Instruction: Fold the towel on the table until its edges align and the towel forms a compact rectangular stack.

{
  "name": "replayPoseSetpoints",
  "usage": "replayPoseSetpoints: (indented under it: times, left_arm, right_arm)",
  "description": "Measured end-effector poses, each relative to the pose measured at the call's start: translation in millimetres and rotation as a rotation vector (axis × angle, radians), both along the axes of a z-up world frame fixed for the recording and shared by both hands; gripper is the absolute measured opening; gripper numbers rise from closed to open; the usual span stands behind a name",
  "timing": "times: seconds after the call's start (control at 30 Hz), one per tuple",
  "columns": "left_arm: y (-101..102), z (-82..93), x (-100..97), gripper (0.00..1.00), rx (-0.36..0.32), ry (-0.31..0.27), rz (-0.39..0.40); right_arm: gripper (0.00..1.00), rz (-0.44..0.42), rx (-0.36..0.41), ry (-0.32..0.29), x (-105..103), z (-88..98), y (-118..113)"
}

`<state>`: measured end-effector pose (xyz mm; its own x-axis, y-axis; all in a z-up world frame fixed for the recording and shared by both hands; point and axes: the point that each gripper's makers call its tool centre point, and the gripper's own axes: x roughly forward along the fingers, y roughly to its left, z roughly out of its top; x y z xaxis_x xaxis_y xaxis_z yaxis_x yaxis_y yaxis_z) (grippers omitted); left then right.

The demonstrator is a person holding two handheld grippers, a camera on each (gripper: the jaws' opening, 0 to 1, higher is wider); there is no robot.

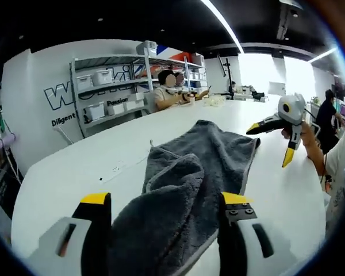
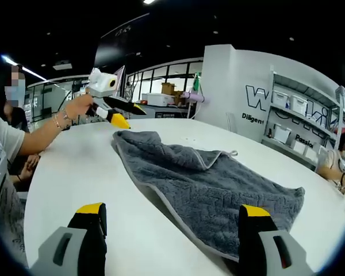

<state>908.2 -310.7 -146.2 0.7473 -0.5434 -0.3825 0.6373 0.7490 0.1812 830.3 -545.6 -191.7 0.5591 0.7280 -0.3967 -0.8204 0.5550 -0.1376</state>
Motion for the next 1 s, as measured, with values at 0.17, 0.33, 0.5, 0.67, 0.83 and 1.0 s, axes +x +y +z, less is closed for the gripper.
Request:
replayPoseSetpoints:
  times: [0.17,0.33,0.5,0.67,0.83,1.0]
  left_arm:
    - [-7.9,4.7,29.9,0.73,-0.006,0.007,0.004]
    - [-12.9,-7.9,70.6,0.59,0.006,0.016,0.027]
    - [-30.3,-39.3,78.9,0.41,0.000,0.103,-0.035]
    - [-37.0,-62.2,74.9,0.37,0.051,0.141,-0.069]
    - [-37.0,-72.5,65.7,0.32,0.107,0.161,-0.087]
    - [-29.7,-82.0,71.7,0.33,0.156,0.153,-0.061]
  right_arm:
    - [0.99,0.003,-0.002,-0.009,-1.1,1.1,0.2]
    - [0.99,0.010,-0.004,-0.011,-3.2,1.1,1.6]
    - [0.99,0.012,0.002,-0.016,-4.4,3.7,1.1]
    - [0.99,0.019,0.000,-0.018,-6.4,4.3,2.8]
    - [0.99,0.037,-0.011,-0.014,-10.6,1.7,7.3]
    - [0.99,0.045,-0.011,-0.017,-11.7,2.2,9.5]
